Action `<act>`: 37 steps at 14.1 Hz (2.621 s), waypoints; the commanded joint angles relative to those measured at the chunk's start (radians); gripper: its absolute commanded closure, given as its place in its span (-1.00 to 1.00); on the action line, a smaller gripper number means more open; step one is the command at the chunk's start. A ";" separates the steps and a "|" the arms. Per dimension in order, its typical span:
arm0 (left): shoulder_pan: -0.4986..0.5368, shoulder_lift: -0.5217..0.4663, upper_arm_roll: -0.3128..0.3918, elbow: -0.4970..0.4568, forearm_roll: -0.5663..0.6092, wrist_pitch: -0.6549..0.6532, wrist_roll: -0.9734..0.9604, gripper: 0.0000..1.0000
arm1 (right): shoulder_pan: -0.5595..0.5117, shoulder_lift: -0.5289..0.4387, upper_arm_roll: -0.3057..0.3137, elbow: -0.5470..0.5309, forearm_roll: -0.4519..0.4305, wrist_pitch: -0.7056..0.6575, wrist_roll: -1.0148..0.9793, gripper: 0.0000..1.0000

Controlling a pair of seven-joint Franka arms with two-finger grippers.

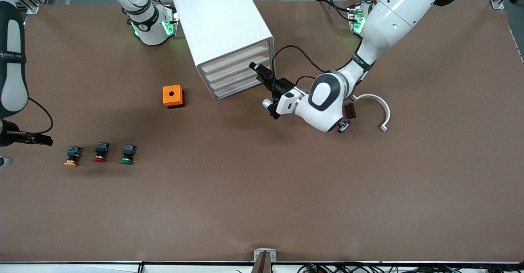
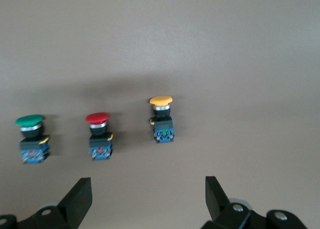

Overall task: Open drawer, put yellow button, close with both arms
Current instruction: 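Grip the drawer with the left gripper while the right gripper grasps the yellow button, then pull the drawer open with the left gripper while the right gripper lifts the button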

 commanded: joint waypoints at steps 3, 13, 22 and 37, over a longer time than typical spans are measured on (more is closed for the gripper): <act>-0.004 0.028 -0.014 -0.029 -0.094 -0.025 0.083 -0.74 | -0.032 0.005 0.015 -0.150 -0.004 0.212 -0.024 -1.00; -0.102 0.043 -0.014 -0.051 -0.221 0.005 0.218 -0.25 | -0.070 0.191 0.020 -0.144 -0.001 0.362 -0.024 -1.00; -0.102 0.062 -0.010 -0.040 -0.223 0.017 0.278 0.74 | -0.074 0.231 0.023 -0.141 0.065 0.395 -0.024 -0.64; -0.080 0.053 0.134 0.046 -0.211 0.057 0.247 0.93 | -0.058 0.170 0.023 -0.121 0.065 0.312 -0.040 0.52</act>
